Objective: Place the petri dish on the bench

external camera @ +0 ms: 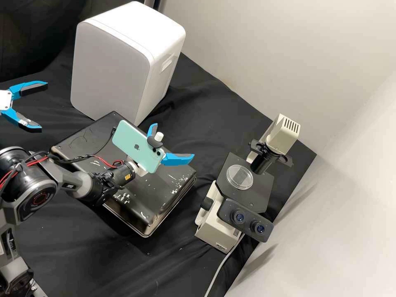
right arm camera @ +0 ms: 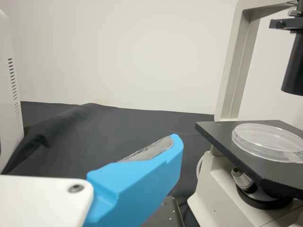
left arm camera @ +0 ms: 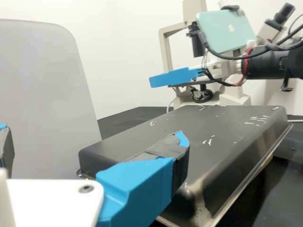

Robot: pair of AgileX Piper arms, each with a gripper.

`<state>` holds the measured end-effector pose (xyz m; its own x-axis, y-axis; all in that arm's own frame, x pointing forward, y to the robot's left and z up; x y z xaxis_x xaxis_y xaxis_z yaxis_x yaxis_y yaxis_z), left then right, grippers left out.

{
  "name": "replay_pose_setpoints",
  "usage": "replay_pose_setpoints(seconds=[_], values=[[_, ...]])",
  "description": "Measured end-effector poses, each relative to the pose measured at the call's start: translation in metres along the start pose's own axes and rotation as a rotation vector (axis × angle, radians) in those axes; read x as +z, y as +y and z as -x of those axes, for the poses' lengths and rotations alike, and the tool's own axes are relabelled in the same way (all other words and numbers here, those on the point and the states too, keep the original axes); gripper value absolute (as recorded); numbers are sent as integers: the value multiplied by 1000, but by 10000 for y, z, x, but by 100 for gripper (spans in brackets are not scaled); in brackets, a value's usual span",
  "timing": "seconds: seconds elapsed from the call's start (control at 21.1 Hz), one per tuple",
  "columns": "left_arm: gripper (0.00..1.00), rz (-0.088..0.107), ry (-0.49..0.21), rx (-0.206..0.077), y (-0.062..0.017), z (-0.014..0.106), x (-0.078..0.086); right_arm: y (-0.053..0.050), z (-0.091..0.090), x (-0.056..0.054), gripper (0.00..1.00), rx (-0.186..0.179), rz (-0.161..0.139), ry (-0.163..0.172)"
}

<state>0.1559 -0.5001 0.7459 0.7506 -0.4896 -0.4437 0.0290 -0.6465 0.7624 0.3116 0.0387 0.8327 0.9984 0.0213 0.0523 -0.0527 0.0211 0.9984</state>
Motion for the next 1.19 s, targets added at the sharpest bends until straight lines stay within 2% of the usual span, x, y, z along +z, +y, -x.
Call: replay_pose_setpoints(seconds=[0.43,0.52,0.62,0.71,0.81,0.9,1.0,1.19], values=[[100,-5,-23,-3,-7,-4,40,5,0,5,100,2,0,-2],[100,-5,-29,-3,-7,-7,52,56,0,59,100,17,3,-18],[100,-13,-36,-4,-8,-9,64,112,-9,150,100,38,0,-45],[100,-35,-42,-6,-13,-12,75,159,-35,247,100,54,-5,-73],[100,-45,-49,-7,-16,-15,87,194,-67,335,100,67,-14,-99],[100,-44,-51,-14,-31,-21,90,240,-116,417,100,81,-12,-117],[100,-55,-53,-16,-36,-25,96,293,-167,476,100,97,-9,-125],[100,-48,-43,-19,-48,-35,98,392,-279,577,100,132,-8,-141]])
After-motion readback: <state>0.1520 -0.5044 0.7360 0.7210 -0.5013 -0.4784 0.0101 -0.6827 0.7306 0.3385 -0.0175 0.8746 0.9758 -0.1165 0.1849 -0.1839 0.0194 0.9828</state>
